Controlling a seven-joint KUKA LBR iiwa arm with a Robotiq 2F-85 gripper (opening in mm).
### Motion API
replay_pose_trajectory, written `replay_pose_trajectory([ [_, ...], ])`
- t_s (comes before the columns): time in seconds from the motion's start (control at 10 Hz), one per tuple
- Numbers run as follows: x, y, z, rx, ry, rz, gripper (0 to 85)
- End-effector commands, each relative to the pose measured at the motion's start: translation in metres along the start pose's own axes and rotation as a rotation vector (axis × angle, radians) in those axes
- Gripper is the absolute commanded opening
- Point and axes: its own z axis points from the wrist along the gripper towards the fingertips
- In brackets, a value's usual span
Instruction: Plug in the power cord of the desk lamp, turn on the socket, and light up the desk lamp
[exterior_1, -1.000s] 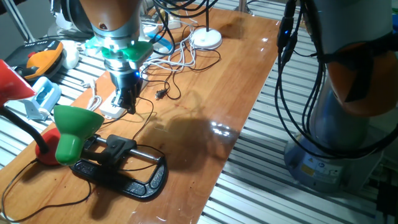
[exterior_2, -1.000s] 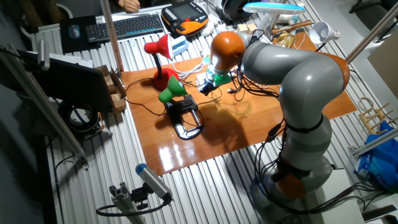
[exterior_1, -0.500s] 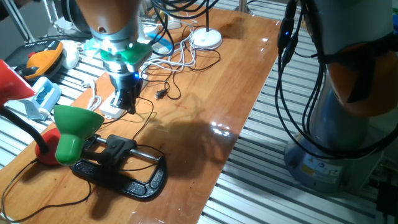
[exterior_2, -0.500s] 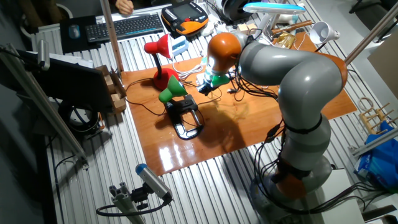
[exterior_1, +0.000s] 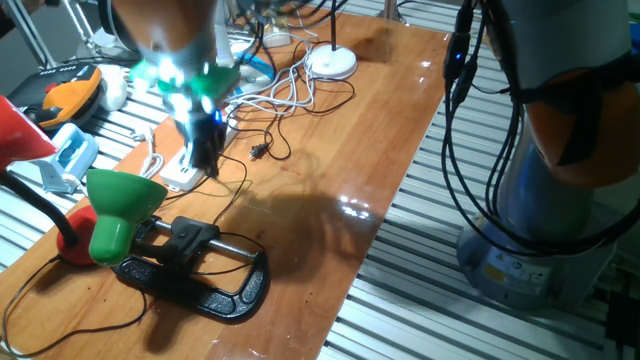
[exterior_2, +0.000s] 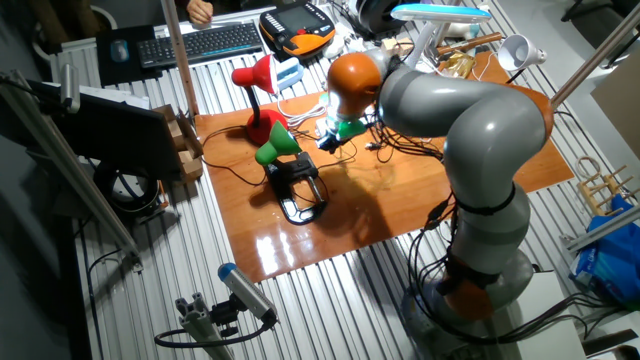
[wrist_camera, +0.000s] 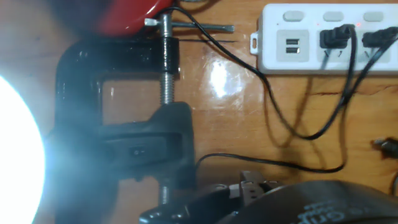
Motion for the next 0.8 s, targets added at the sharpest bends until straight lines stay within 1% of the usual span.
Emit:
replay_pose_trajectory([
  [0.0,-0.001,-0.021,-0.011,-0.01,0.005,-0.006,0.0],
  [0.2,0.0,-0.038,-0.022,-0.004,-0.012,-0.006,0.0],
  [0.3,0.004,-0.05,-0.026,0.021,-0.029,-0.013,0.0],
  [0.4,0.006,-0.058,-0.027,0.05,-0.037,-0.03,0.0],
  [0.5,0.005,-0.062,-0.029,0.074,-0.041,-0.048,0.0],
  [0.6,0.005,-0.062,-0.029,0.067,-0.042,-0.042,0.0],
  [0.7,0.004,-0.063,-0.029,0.097,-0.052,-0.059,0.0],
])
